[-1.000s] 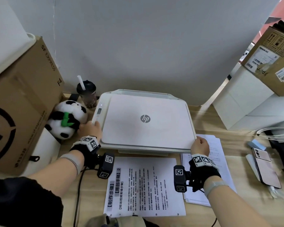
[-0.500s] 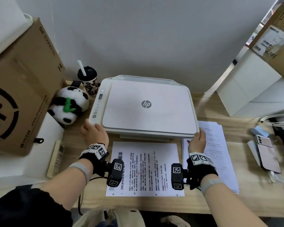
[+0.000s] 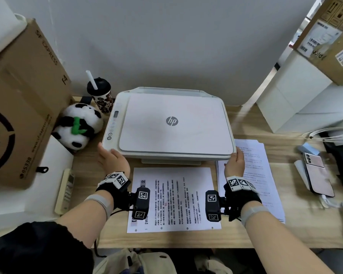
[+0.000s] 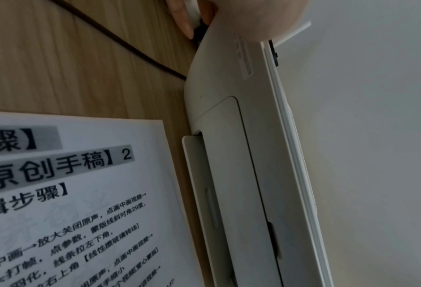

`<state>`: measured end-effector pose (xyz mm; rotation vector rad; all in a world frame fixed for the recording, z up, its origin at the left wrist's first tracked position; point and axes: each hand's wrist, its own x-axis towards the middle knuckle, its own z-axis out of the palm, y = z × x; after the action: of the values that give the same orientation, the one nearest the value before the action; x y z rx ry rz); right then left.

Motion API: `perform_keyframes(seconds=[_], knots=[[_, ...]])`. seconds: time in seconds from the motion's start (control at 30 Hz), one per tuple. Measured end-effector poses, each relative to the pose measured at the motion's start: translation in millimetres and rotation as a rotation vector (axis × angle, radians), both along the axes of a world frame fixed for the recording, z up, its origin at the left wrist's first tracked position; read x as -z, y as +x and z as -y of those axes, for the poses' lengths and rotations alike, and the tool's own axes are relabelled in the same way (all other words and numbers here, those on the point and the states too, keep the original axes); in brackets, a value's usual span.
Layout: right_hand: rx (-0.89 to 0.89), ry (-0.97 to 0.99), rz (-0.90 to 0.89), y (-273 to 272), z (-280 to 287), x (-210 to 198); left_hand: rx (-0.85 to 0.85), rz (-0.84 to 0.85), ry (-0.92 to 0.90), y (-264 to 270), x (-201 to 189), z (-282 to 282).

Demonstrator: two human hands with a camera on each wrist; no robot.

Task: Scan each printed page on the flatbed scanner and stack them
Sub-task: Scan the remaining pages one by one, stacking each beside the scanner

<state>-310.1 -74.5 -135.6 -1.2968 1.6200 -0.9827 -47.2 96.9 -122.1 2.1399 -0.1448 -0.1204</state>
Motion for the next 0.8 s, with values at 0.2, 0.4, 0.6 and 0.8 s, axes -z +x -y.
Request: perform_keyframes(seconds=[0.2,0.4,0.6,0.8], knots=[[-0.01,0.01,-0.015,-0.3,1.2,1.8,-0.014,-0.002,-0.013,2.0,2.1,0.5],[-0.012,0.018,-0.034,-0.6,2.8,5.3,0.003,-0.016,-0.009,2.1,2.2,-0.6],[-0.016,0.01,-0.035,-1.8,3.2,5.7,-0.002,-0.004,-0.012,1.6,3.2,0.2],[-0.013,0.003,-0.041,-1.9,4.2,6.8,0.0,-0.01,-0.012,2.7,4.7,-0.4]])
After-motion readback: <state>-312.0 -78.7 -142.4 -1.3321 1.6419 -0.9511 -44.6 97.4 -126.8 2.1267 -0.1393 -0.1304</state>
